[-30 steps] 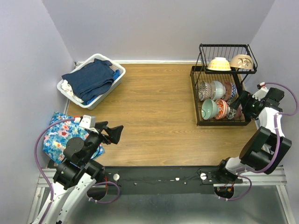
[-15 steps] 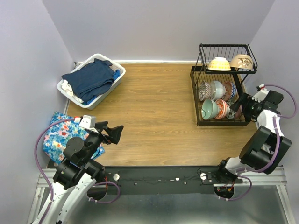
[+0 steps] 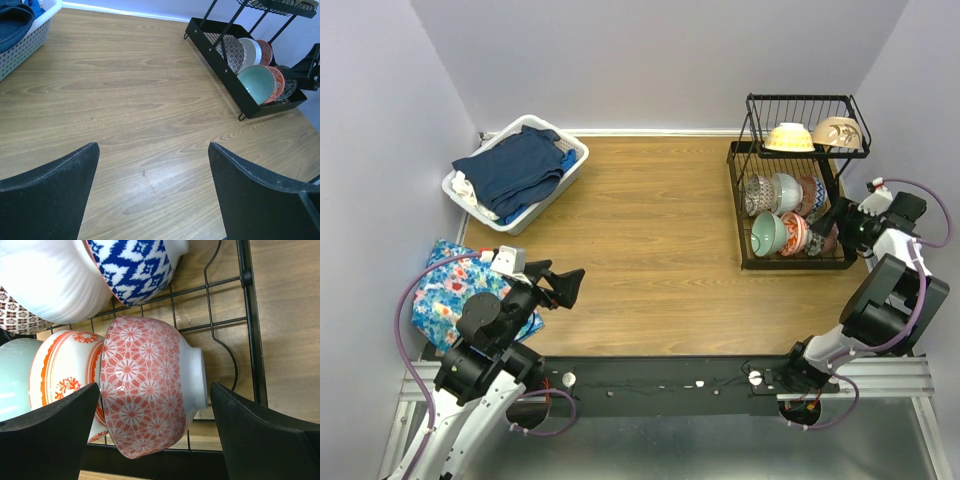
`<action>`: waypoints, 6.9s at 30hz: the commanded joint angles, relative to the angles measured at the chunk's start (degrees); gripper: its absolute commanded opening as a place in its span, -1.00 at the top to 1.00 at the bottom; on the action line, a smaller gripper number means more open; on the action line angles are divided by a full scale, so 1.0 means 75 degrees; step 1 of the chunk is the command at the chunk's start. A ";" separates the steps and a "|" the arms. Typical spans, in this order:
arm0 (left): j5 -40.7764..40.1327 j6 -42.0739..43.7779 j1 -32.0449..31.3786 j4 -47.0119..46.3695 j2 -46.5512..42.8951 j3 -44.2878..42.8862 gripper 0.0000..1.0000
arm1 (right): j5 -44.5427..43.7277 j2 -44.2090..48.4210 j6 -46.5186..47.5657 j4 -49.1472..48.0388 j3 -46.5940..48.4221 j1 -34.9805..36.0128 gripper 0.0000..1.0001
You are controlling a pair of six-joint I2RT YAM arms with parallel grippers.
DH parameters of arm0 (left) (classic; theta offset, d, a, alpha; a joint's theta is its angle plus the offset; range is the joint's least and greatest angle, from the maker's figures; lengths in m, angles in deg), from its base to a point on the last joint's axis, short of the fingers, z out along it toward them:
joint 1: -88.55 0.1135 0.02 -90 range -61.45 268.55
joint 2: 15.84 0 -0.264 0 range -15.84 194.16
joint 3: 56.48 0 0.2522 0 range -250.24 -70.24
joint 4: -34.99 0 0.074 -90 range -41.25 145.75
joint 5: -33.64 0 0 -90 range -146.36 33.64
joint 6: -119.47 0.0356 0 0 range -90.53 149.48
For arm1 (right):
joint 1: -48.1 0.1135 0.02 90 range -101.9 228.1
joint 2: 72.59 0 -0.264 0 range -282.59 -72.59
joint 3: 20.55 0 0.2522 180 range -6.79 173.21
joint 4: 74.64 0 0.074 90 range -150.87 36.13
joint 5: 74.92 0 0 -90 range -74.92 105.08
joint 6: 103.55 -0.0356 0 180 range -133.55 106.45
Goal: Unload the bowls from the dish rack
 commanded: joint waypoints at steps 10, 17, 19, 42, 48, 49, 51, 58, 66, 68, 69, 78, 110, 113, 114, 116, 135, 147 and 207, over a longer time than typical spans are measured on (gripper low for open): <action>0.0047 0.0067 -0.0031 -0.0012 -0.0006 -0.0028 -0.98 | 0.0885 -0.0295 0.0384 0.0104 0.0260 -0.0144 -0.99; 0.0036 0.0078 -0.0031 -0.0035 -0.0111 -0.0016 -0.98 | 0.0884 -0.0155 0.0384 0.0245 0.0283 -0.0144 -0.82; 0.0047 0.0078 -0.0031 -0.0036 -0.0135 -0.0016 -0.98 | 0.0873 -0.0120 0.0384 0.0269 0.0295 -0.0144 -0.77; 0.0165 0.0114 -0.0031 -0.0071 -0.0275 -0.0016 -0.98 | 0.0791 0.0560 0.0196 0.0199 0.0119 -0.0144 0.68; 0.0153 0.0114 -0.0031 -0.0071 -0.0310 -0.0005 -0.98 | 0.0300 0.0947 0.0009 0.0116 0.0107 -0.0144 0.90; 0.0153 0.0114 -0.0031 -0.0082 -0.0311 -0.0005 -0.98 | 0.0217 0.0993 -0.0014 0.0116 0.0096 -0.0144 0.93; 0.0153 0.0102 -0.0031 -0.0071 -0.0311 -0.0005 -0.98 | 0.0019 0.1122 -0.0049 0.0105 0.0061 -0.0144 0.98; 0.0106 0.0102 -0.0031 -0.0047 -0.0299 -0.0016 -0.98 | -0.0474 0.1451 -0.0377 -0.0024 0.0072 -0.0132 0.99; 0.0094 0.0079 -0.0031 -0.0071 -0.0229 -0.0016 -0.98 | -0.1025 0.2071 -0.1396 -0.0340 -0.0033 -0.0132 0.99; 0.0094 0.0079 -0.0031 -0.0071 -0.0158 -0.0016 -0.98 | -0.0956 0.2317 -0.1758 -0.0574 -0.0150 -0.0132 0.99; 0.0106 0.0078 -0.0031 -0.0047 -0.0147 -0.0005 -0.98 | -0.0874 0.2388 -0.1853 -0.0633 -0.0162 -0.0132 0.99; 0.0012 -0.0132 -0.0031 -0.0457 0.0778 0.0054 -0.98 | -0.0254 0.3114 -0.3294 -0.1301 -0.0314 0.0173 0.99; 0.1092 -0.3671 -0.1799 -0.5531 1.0200 -0.3507 -0.97 | 0.1060 0.5200 -0.7783 -0.5379 -0.4216 0.4520 0.99; 0.0973 -0.3812 -0.2104 -0.5625 1.0762 -0.3871 -0.97 | 0.1049 0.5294 -0.7994 -0.5602 -0.4368 0.4708 0.99; 0.0938 -0.3812 -0.2175 -0.5602 1.0891 -0.3965 -0.97 | 0.1037 0.5341 -0.8018 -0.5614 -0.4369 0.4812 0.99; 0.0891 -0.3766 -0.2362 -0.5509 1.1255 -0.4246 -0.93 | 0.1002 0.5365 -0.8077 -0.5614 -0.4357 0.4930 0.99; 0.1044 -0.4246 -0.2539 -0.6164 1.1690 -0.3614 0.25 | 0.0803 0.5260 -0.8476 -0.5954 -0.4252 0.5434 0.99; 0.0458 -0.2982 -0.2527 -0.4667 1.1174 -0.3883 1.00 | 0.0475 0.5201 -0.7775 -0.5123 -0.4053 0.5505 -0.24; 0.0797 -0.0344 0.1563 -0.0893 1.1586 -0.5490 -0.97 | -0.3661 0.5833 -0.3085 0.0725 -0.1358 0.5891 -1.00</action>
